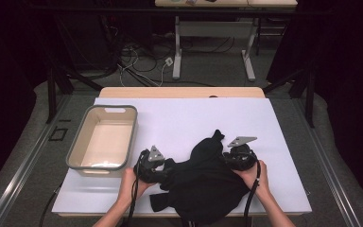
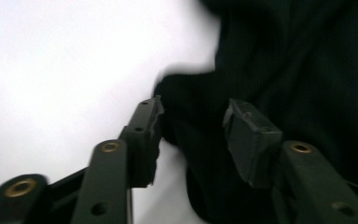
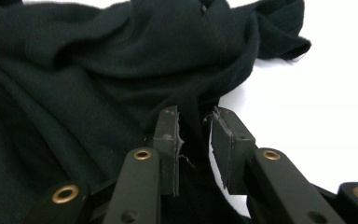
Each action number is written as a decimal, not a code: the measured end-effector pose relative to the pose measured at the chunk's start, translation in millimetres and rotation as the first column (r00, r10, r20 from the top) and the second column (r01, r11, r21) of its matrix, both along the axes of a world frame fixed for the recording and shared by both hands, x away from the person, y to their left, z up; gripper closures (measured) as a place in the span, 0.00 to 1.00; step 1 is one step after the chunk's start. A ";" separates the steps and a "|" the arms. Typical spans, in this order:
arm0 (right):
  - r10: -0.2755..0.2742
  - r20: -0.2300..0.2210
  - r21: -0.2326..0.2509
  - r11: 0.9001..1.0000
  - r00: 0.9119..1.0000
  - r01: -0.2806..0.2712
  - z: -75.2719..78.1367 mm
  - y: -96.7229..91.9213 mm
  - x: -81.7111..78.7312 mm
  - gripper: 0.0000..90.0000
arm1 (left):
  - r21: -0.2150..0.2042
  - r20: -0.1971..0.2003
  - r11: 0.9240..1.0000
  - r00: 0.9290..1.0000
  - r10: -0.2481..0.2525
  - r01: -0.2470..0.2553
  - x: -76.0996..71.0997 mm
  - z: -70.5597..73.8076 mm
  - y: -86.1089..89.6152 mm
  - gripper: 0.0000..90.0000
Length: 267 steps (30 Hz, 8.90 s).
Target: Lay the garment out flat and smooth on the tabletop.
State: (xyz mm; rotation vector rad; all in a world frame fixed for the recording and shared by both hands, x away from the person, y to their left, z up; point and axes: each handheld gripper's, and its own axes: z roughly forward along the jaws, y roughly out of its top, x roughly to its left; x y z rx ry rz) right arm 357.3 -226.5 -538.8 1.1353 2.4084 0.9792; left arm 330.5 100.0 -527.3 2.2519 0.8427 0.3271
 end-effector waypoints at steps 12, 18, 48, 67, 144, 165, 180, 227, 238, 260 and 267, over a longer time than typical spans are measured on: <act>-0.021 -0.030 0.004 1.000 0.999 0.021 -0.9 13.5 15.7 0.81 | 0.044 -0.040 0.999 0.999 -0.027 0.029 31.7 -19.4 -40.4 0.54; -0.083 -0.063 -0.024 0.996 0.995 0.081 -5.5 8.7 12.1 0.98 | -0.017 -0.074 0.997 0.994 -0.077 0.076 37.1 -23.7 -36.2 0.62; -0.113 -0.151 -0.100 0.990 0.982 0.099 10.1 -24.4 -25.0 0.89 | -0.033 -0.088 0.999 0.996 -0.033 0.031 18.8 -15.7 -4.2 0.91; -0.123 -0.100 0.044 0.991 0.987 0.128 29.8 -23.7 4.3 0.55 | -0.034 -0.059 0.999 0.998 0.038 -0.040 50.1 -9.5 -35.1 0.56; -0.264 -0.035 0.015 0.964 0.964 0.265 -7.9 -8.7 49.7 0.98 | 0.006 0.142 0.977 0.968 0.208 -0.211 73.2 -2.0 -28.2 0.96; -0.286 -0.078 0.025 0.957 0.955 0.288 -11.9 -9.4 53.6 0.78 | 0.009 0.015 0.972 0.972 0.235 -0.235 84.5 -31.8 -19.4 0.70; -0.334 0.100 0.106 0.940 0.937 0.324 15.6 -0.4 35.2 0.98 | -0.180 0.172 0.928 0.918 0.357 -0.327 65.8 -5.7 -11.3 0.95; -0.153 0.031 0.109 0.983 0.988 0.148 48.2 15.1 64.3 0.44 | -0.037 0.112 0.955 0.949 0.296 -0.294 96.0 25.9 -12.8 0.18; -0.074 -0.022 0.057 0.995 0.997 0.076 22.1 11.7 25.2 0.40 | -0.054 0.117 0.974 0.968 0.224 -0.219 40.7 2.0 -4.7 0.17; -0.134 -0.077 0.036 0.990 0.988 0.137 8.2 -32.7 -35.0 0.37 | -0.012 0.061 0.986 0.984 0.168 -0.168 -16.1 -18.8 17.2 0.19; -0.185 -0.093 0.028 0.982 0.978 0.189 2.5 -42.8 -49.1 0.44 | 0.015 0.012 0.988 0.988 0.151 -0.152 -23.9 -27.1 16.5 0.23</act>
